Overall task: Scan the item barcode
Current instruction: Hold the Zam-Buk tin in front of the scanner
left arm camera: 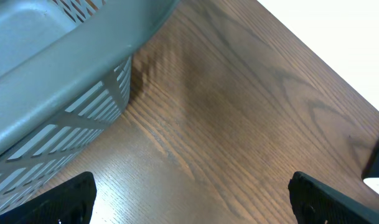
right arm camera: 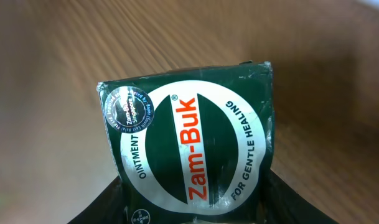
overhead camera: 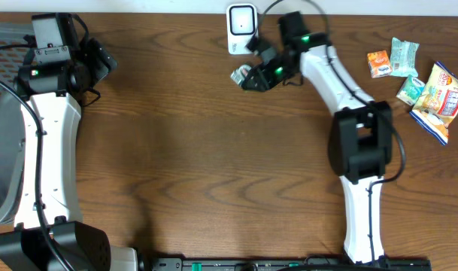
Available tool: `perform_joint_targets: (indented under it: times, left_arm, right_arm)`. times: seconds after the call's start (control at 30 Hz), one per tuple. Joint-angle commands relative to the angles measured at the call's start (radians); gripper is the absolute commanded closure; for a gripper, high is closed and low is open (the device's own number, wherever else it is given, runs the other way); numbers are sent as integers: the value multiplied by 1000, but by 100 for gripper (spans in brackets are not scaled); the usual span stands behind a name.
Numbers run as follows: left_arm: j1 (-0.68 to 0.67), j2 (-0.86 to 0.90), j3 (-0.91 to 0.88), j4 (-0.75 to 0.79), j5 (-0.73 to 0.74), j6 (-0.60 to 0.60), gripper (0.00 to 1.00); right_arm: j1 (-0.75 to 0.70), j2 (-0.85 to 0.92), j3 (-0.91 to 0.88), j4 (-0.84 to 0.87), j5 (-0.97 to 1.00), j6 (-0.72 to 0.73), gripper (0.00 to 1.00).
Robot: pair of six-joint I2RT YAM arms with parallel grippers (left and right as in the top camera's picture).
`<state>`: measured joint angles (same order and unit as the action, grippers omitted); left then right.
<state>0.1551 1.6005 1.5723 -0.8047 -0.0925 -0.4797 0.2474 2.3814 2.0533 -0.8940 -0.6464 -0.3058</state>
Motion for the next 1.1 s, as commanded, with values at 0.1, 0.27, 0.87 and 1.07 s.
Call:
perform_joint_targets:
  times: [0.1, 0.27, 0.87, 1.07]
  left_arm:
    - [0, 1, 16, -1, -13, -12, 2]
    - [0, 1, 16, -1, -13, -12, 2]
    - [0, 1, 16, -1, -13, -12, 2]
    - [0, 1, 16, -1, -13, -12, 2]
  right_arm:
    - [-145, -85, 30, 72, -676, 60, 59]
    - [-206, -85, 30, 107, -766, 137, 60]
    - [-176, -85, 30, 141, -608, 179, 64]
    - [-98, -85, 30, 141, 29, 179, 73]
